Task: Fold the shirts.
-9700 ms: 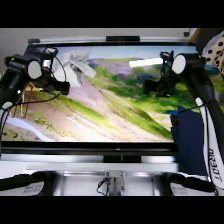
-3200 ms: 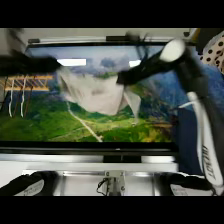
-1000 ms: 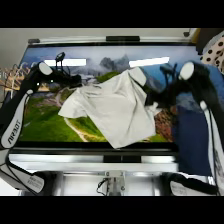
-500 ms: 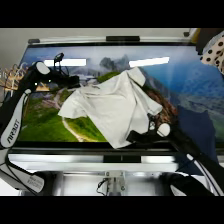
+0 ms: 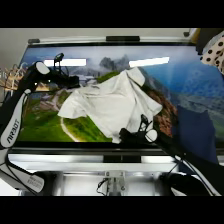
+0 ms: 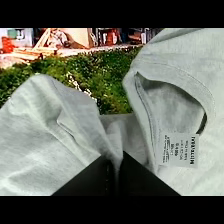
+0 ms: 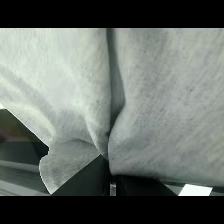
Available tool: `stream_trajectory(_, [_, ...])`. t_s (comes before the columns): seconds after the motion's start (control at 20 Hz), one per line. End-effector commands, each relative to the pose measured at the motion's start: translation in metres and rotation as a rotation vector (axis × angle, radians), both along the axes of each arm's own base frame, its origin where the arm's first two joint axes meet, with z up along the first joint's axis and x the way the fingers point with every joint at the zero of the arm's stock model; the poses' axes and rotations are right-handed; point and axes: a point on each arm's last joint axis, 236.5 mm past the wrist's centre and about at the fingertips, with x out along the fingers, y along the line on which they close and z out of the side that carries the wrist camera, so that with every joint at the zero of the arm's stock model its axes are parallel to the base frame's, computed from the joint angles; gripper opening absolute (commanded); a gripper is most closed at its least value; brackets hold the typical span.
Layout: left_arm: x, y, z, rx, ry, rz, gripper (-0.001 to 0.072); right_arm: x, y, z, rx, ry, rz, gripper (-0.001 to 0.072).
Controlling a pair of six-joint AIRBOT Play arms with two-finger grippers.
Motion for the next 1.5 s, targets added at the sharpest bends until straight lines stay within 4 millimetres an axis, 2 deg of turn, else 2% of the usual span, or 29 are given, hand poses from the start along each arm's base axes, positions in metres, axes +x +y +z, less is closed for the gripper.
stream_trajectory(0.0, [-0.012, 0.017, 0.003, 0.01, 0.048, -0.002, 0.0044, 0.009, -0.007, 0.019, -0.058, -0.088, 0.11, 0.0072])
stream_trajectory(0.05, [-0.022, 0.033, 0.004, 0.024, 0.09, -0.002, 0.0043, 0.006, -0.028, 0.023, -0.128, -0.073, 0.165, 0.0071])
stream_trajectory(0.15, [-0.054, 0.066, 0.001, 0.05, 0.231, 0.006, 0.0043, 0.007, -0.105, 0.038, -0.346, -0.019, 0.19, 0.0072])
stream_trajectory(0.25, [-0.09, 0.083, 0.006, 0.039, 0.346, -0.002, 0.0042, 0.027, -0.174, 0.072, -0.494, -0.065, 0.131, 0.0071])
stream_trajectory(0.3, [-0.106, 0.086, 0.01, 0.036, 0.365, 0.001, 0.0042, 0.044, -0.195, 0.095, -0.516, -0.136, 0.092, 0.0072])
stream_trajectory(0.4, [-0.139, 0.082, 0.018, 0.036, 0.352, 0.012, 0.0042, 0.069, -0.216, 0.135, -0.529, -0.26, 0.077, 0.0072])
stream_trajectory(0.45, [-0.155, 0.078, 0.021, 0.033, 0.321, 0.03, 0.0042, 0.077, -0.219, 0.15, -0.528, -0.304, 0.089, 0.0072])
stream_trajectory(0.5, [-0.169, 0.07, 0.027, 0.006, 0.274, 0.044, 0.0042, 0.083, -0.214, 0.162, -0.508, -0.346, 0.11, 0.0072])
stream_trajectory(0.55, [-0.178, 0.057, 0.043, -0.051, 0.19, 0.049, 0.0042, 0.087, -0.202, 0.175, -0.477, -0.397, 0.158, 0.0072])
stream_trajectory(0.6, [-0.18, 0.047, 0.072, -0.103, 0.071, 0.054, 0.0042, 0.091, -0.184, 0.197, -0.443, -0.469, 0.232, 0.0072])
stream_trajectory(0.65, [-0.177, 0.045, 0.121, -0.142, -0.098, 0.082, 0.0042, 0.094, -0.173, 0.227, -0.447, -0.553, 0.293, 0.0072])
stream_trajectory(0.7, [-0.173, 0.05, 0.184, -0.166, -0.304, 0.127, 0.0042, 0.096, -0.173, 0.265, -0.485, -0.642, 0.315, 0.0071])
stream_trajectory(0.75, [-0.179, 0.06, 0.26, -0.17, -0.545, 0.176, 0.0042, 0.097, -0.179, 0.318, -0.543, -0.755, 0.301, 0.0072])
stream_trajectory(0.8, [-0.202, 0.072, 0.349, -0.164, -0.82, 0.231, 0.0042, 0.093, -0.185, 0.376, -0.587, -0.886, 0.259, 0.0072])
stream_trajectory(0.85, [-0.244, 0.082, 0.434, -0.163, -1.089, 0.285, 0.0042, 0.079, -0.19, 0.448, -0.622, -1.056, 0.193, 0.0072])
stream_trajectory(0.9, [-0.297, 0.089, 0.506, -0.164, -1.333, 0.332, 0.0041, 0.058, -0.191, 0.515, -0.631, -1.229, 0.124, 0.0072])
stream_trajectory(0.95, [-0.346, 0.091, 0.554, -0.16, -1.51, 0.364, 0.0041, 0.028, -0.19, 0.579, -0.61, -1.401, 0.048, 0.0072])
stream_trajectory(1.0, [-0.388, 0.09, 0.584, -0.152, -1.629, 0.387, 0.0039, -0.003, -0.188, 0.625, -0.571, -1.527, -0.013, 0.0072])
stream_trajectory(1.05, [-0.419, 0.089, 0.6, -0.14, -1.687, 0.412, 0.004, -0.032, -0.187, 0.657, -0.529, -1.616, -0.058, 0.0072])
stream_trajectory(1.1, [-0.433, 0.09, 0.603, -0.109, -1.693, 0.444, 0.0039, -0.052, -0.186, 0.673, -0.494, -1.653, -0.086, 0.0072])
stream_trajectory(1.15, [-0.436, 0.096, 0.597, -0.051, -1.659, 0.486, 0.004, -0.062, -0.186, 0.676, -0.469, -1.65, -0.099, 0.0072])
stream_trajectory(1.2, [-0.431, 0.105, 0.585, 0.012, -1.602, 0.529, 0.004, -0.064, -0.185, 0.67, -0.457, -1.616, -0.093, 0.0072])
stream_trajectory(1.3, [-0.416, 0.121, 0.554, 0.104, -1.46, 0.584, 0.004, -0.052, -0.183, 0.631, -0.475, -1.462, -0.023, 0.0072])
stream_trajectory(1.45, [-0.402, 0.137, 0.512, 0.274, -1.299, 0.576, 0.0041, -0.015, -0.178, 0.561, -0.495, -1.179, 0.106, 0.0072])
